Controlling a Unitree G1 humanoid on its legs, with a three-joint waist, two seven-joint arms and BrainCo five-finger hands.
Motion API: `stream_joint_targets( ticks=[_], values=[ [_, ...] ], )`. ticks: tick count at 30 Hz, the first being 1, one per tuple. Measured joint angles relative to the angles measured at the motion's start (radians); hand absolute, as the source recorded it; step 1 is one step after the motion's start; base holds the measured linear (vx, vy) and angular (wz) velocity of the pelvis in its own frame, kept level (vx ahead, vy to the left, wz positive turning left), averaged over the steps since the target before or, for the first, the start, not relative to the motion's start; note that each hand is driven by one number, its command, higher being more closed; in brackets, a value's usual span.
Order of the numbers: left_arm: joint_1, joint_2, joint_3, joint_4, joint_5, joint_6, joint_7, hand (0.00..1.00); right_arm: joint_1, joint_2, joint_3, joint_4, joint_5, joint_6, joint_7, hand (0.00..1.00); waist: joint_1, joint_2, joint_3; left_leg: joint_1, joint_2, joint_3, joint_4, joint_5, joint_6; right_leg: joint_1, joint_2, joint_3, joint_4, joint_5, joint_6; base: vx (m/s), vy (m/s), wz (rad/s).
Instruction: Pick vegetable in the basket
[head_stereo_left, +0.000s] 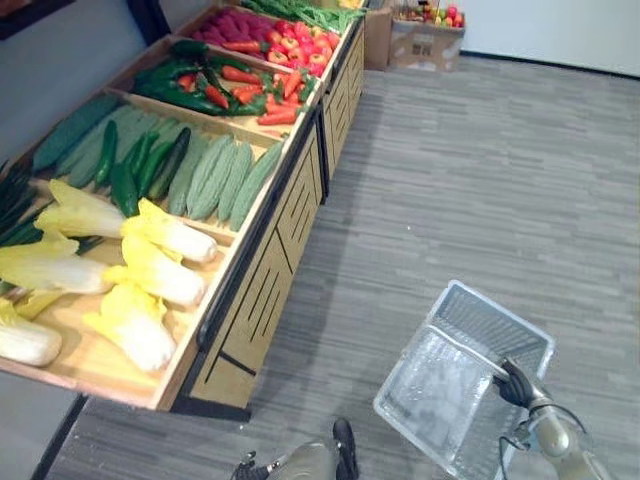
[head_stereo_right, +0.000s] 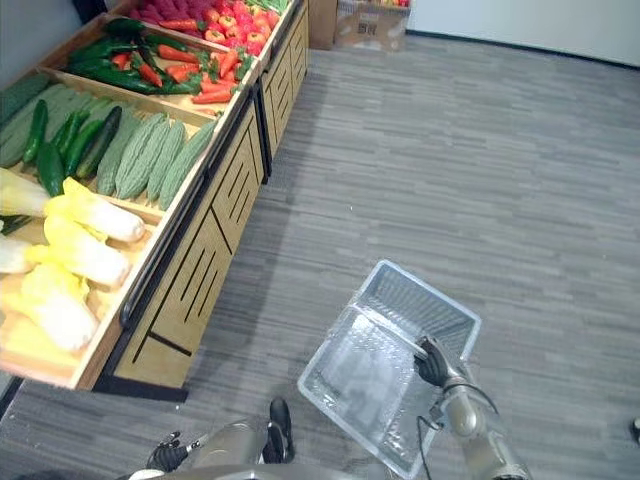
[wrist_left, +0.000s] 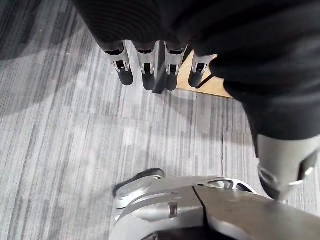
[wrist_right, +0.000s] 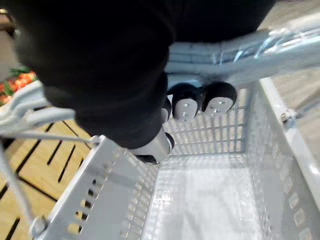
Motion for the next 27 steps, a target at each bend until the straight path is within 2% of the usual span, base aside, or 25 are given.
stream_joint_targets(
  ticks=[1, 2, 3, 4, 5, 6, 7, 8, 9, 10, 12, 13, 14, 15, 16, 17, 19, 20, 21, 23, 25, 26, 27],
  values=[
    [0.0, 0.002, -0.017, -0.005, 0.0, 0.001, 0.0, 0.0, 0.003, 0.003, 0.001, 0.0, 0.0, -0.003, 0.0, 1.0, -0.005, -0.001, 0.002, 0.065, -0.011, -0.042, -0.018, -0.011, 0.002, -0.053, -0.005, -0.018, 0.153, -0.019, -0.031, 0.48, 0.087, 0.72],
    [0.0, 0.003, -0.021, -0.01, 0.0, 0.001, 0.0, 0.0, 0.005, 0.007, 0.001, 0.001, 0.001, -0.003, 0.0, 1.0, -0.008, 0.001, 0.003, 0.098, -0.013, -0.067, -0.032, -0.016, 0.004, -0.076, -0.001, -0.029, 0.203, -0.047, -0.076, 0.57, 0.067, 0.97],
    [0.0, 0.004, -0.026, -0.019, 0.0, 0.0, 0.001, 0.0, 0.011, 0.012, 0.003, 0.001, 0.0, -0.003, -0.002, 1.0, -0.018, 0.008, 0.004, 0.154, -0.013, -0.113, -0.063, -0.021, 0.006, -0.12, 0.015, -0.056, 0.238, -0.109, -0.162, 0.44, -0.002, 1.12],
    [-0.002, 0.005, -0.027, -0.023, -0.001, 0.0, 0.003, 0.0, 0.016, 0.013, 0.01, 0.001, 0.0, -0.003, -0.001, 1.0, -0.026, 0.01, 0.004, 0.2, -0.014, -0.159, -0.09, -0.023, 0.005, -0.162, 0.02, -0.091, 0.201, -0.177, -0.204, 0.43, -0.022, 1.17],
    [-0.003, 0.004, -0.028, -0.026, -0.001, 0.001, 0.003, 0.0, 0.02, 0.014, 0.011, 0.001, 0.0, -0.003, 0.0, 1.0, -0.03, 0.011, 0.005, 0.217, -0.014, -0.185, -0.098, -0.023, 0.005, -0.176, 0.021, -0.109, 0.157, -0.213, -0.209, 0.4, -0.061, 1.27],
    [-0.009, 0.002, -0.027, -0.03, -0.004, 0.0, 0.005, 0.0, 0.026, 0.014, 0.011, 0.009, 0.0, -0.003, 0.0, 1.0, -0.031, 0.011, 0.005, 0.24, -0.015, -0.228, -0.1, -0.024, 0.005, -0.202, 0.022, -0.134, 0.022, -0.258, -0.219, 0.39, -0.095, 1.25],
    [-0.014, 0.002, -0.028, -0.031, -0.006, -0.001, 0.006, 0.0, 0.023, 0.015, 0.011, 0.03, 0.001, -0.002, 0.0, 1.0, -0.029, 0.011, 0.004, 0.252, -0.014, -0.275, -0.095, -0.024, 0.004, -0.218, 0.036, -0.125, -0.147, -0.263, -0.219, 0.39, -0.119, 1.26],
    [-0.017, 0.001, -0.028, -0.031, -0.008, -0.001, 0.006, 0.0, 0.023, 0.015, 0.009, 0.041, 0.001, -0.002, 0.0, 1.0, -0.029, 0.013, 0.002, 0.254, -0.009, -0.303, -0.09, -0.029, -0.005, -0.219, 0.048, -0.106, -0.24, -0.26, -0.214, 0.39, -0.174, 1.39],
    [-0.022, 0.0, -0.028, -0.035, -0.01, -0.003, 0.006, 0.0, 0.025, 0.015, 0.005, 0.06, 0.001, 0.001, 0.0, 1.0, -0.031, 0.016, 0.001, 0.25, 0.0, -0.355, -0.072, -0.051, -0.026, -0.216, 0.073, -0.041, -0.437, -0.243, -0.191, 0.3, -0.176, 1.21],
    [-0.025, 0.0, -0.028, -0.038, -0.011, -0.003, 0.006, 0.0, 0.025, 0.015, 0.005, 0.073, 0.001, 0.001, 0.0, 1.0, -0.029, 0.013, 0.0, 0.245, 0.002, -0.383, -0.062, -0.063, -0.034, -0.215, 0.078, 0.0, -0.526, -0.232, -0.182, 0.37, -0.271, 1.47],
    [-0.025, 0.003, -0.023, -0.038, -0.018, -0.003, 0.007, 0.0, 0.013, 0.015, -0.006, 0.137, 0.002, 0.002, 0.0, 1.0, -0.016, -0.005, 0.001, 0.235, 0.014, -0.483, -0.012, -0.124, -0.076, -0.209, 0.075, 0.149, -0.739, -0.206, -0.143, 0.37, -0.349, 1.28],
    [-0.024, 0.005, -0.019, -0.037, -0.018, -0.003, 0.007, 0.0, 0.01, 0.017, -0.008, 0.152, 0.002, 0.001, 0.0, 1.0, -0.015, -0.009, 0.001, 0.234, 0.018, -0.507, 0.002, -0.14, -0.09, -0.198, 0.071, 0.167, -0.767, -0.201, -0.135, 0.36, -0.422, 1.3],
    [-0.008, 0.011, -0.013, -0.037, -0.02, -0.003, 0.007, 0.0, 0.015, 0.031, -0.031, 0.183, 0.002, -0.001, 0.0, 1.0, -0.012, -0.026, -0.002, 0.232, 0.023, -0.554, 0.03, -0.171, -0.119, -0.165, 0.062, 0.2, -0.801, -0.198, -0.13, 0.35, -0.475, 1.49],
    [0.001, 0.024, 0.005, -0.034, -0.022, -0.003, 0.007, 0.0, 0.023, 0.044, -0.056, 0.22, 0.003, 0.0, 0.0, 1.0, -0.013, -0.045, -0.007, 0.233, 0.033, -0.596, 0.054, -0.207, -0.153, -0.136, 0.044, 0.186, -0.796, -0.138, -0.062, 0.39, -0.609, 1.6],
    [-0.001, 0.013, 0.016, -0.024, -0.031, -0.003, 0.007, 0.0, 0.022, 0.046, -0.081, 0.249, 0.003, 0.006, 0.0, 1.0, -0.015, -0.036, -0.003, 0.229, 0.053, -0.617, 0.066, -0.215, -0.167, -0.127, 0.048, 0.147, -0.774, -0.116, -0.057, 0.31, -0.518, 1.45],
    [0.004, -0.012, 0.023, -0.019, -0.05, -0.004, 0.005, 0.0, 0.015, 0.045, -0.125, 0.288, 0.003, 0.016, 0.001, 1.0, -0.011, -0.01, -0.015, 0.211, 0.091, -0.621, 0.081, -0.21, -0.178, -0.125, 0.07, 0.087, -0.748, -0.145, -0.092, 0.3, -0.458, 1.17],
    [0.022, -0.037, 0.077, -0.011, -0.072, -0.004, 0.007, 0.0, -0.015, 0.038, -0.16, 0.349, 0.006, 0.019, 0.001, 1.0, 0.006, 0.029, -0.023, 0.195, 0.162, -0.621, 0.082, -0.156, -0.232, -0.126, 0.112, 0.004, -0.67, -0.19, -0.144, 0.3, -0.463, 0.89],
    [0.027, -0.042, 0.093, -0.004, -0.094, -0.004, 0.007, 0.0, -0.025, 0.038, -0.161, 0.366, 0.006, 0.022, 0.001, 1.0, 0.007, 0.03, -0.023, 0.187, 0.173, -0.622, 0.084, -0.14, -0.244, -0.124, 0.118, -0.013, -0.658, -0.199, -0.157, 0.23, -0.457, 0.81],
    [0.031, -0.056, 0.134, 0.004, -0.13, -0.002, 0.009, 0.0, -0.038, 0.039, -0.174, 0.41, 0.013, 0.027, 0.0, 1.0, 0.005, 0.031, -0.024, 0.151, 0.189, -0.621, 0.109, -0.09, -0.247, -0.096, 0.12, -0.074, -0.665, -0.212, -0.178, 0.13, -0.358, 0.96],
    [0.03, -0.068, 0.171, 0.002, -0.144, -0.002, 0.012, 0.0, -0.035, 0.044, -0.204, 0.448, 0.024, 0.035, 0.0, 1.0, -0.001, 0.03, -0.023, 0.119, 0.197, -0.603, 0.12, -0.029, -0.254, -0.057, 0.108, -0.143, -0.688, -0.22, -0.192, 0.1, -0.294, 1.18],
    [0.028, -0.072, 0.198, 0.002, -0.168, -0.001, 0.022, 0.0, -0.019, 0.056, -0.253, 0.479, 0.034, 0.047, -0.001, 1.0, -0.015, 0.019, -0.017, 0.099, 0.23, -0.454, 0.086, 0.049, -0.262, 0.003, 0.096, -0.237, -0.738, -0.223, -0.198, 0.06, -0.251, 1.29],
    [0.025, -0.073, 0.201, 0.0, -0.167, -0.001, 0.033, 0.0, -0.009, 0.062, -0.274, 0.488, 0.046, 0.052, -0.003, 1.0, -0.021, 0.022, -0.018, 0.096, 0.245, -0.356, 0.066, 0.067, -0.257, 0.018, 0.092, -0.274, -0.752, -0.224, -0.199, 0.0, -0.172, 1.28],
    [0.014, -0.074, 0.203, -0.002, -0.167, -0.001, 0.048, 0.0, -0.005, 0.067, -0.294, 0.507, 0.061, 0.054, -0.011, 1.0, -0.028, 0.032, -0.016, 0.094, 0.266, -0.21, 0.039, 0.077, -0.248, 0.029, 0.092, -0.319, -0.767, -0.223, -0.201, -0.05, -0.138, 1.18]
  ],
)
